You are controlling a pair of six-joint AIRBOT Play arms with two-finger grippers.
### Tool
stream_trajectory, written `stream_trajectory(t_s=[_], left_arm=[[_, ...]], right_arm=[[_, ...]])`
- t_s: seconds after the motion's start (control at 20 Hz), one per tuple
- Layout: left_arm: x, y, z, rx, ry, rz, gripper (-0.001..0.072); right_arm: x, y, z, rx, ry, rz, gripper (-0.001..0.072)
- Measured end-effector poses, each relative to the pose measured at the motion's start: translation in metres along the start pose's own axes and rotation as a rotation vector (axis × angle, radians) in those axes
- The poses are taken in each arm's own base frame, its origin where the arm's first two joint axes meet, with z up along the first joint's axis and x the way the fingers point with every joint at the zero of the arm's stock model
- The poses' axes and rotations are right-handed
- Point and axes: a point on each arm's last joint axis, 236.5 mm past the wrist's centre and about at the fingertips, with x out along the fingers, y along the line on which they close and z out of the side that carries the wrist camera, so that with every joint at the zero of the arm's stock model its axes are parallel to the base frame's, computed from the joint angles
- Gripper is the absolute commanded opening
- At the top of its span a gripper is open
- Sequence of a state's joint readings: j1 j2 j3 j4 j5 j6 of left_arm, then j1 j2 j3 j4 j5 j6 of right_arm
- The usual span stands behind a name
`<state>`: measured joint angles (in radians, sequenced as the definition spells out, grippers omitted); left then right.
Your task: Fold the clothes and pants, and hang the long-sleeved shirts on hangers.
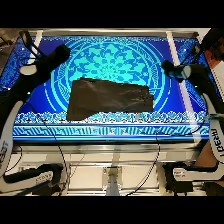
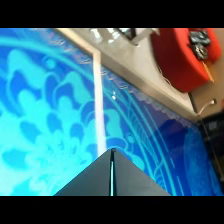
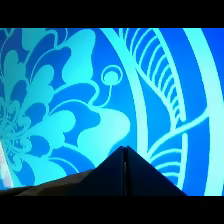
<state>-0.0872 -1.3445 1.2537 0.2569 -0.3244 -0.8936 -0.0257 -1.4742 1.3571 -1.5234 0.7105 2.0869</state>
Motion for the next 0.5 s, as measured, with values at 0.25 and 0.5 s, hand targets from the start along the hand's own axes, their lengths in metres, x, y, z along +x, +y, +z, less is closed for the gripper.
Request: stream_trajectory(t_s=[0.25, 0.5], left_arm=[[-0.064, -0.096, 0.013, 0.196, 0.052, -0.263, 0.0006], [-0.131, -0.173, -0.004, 0.263, 0.15, -0.53, 0.0006]], right_arm=[[-0.017, -0.009, -0.042, -0.065, 0.337, 0.261, 0.0011], [-0.054, -0.026, -0.076, -0.047, 0.605, 0.546, 0.0087]])
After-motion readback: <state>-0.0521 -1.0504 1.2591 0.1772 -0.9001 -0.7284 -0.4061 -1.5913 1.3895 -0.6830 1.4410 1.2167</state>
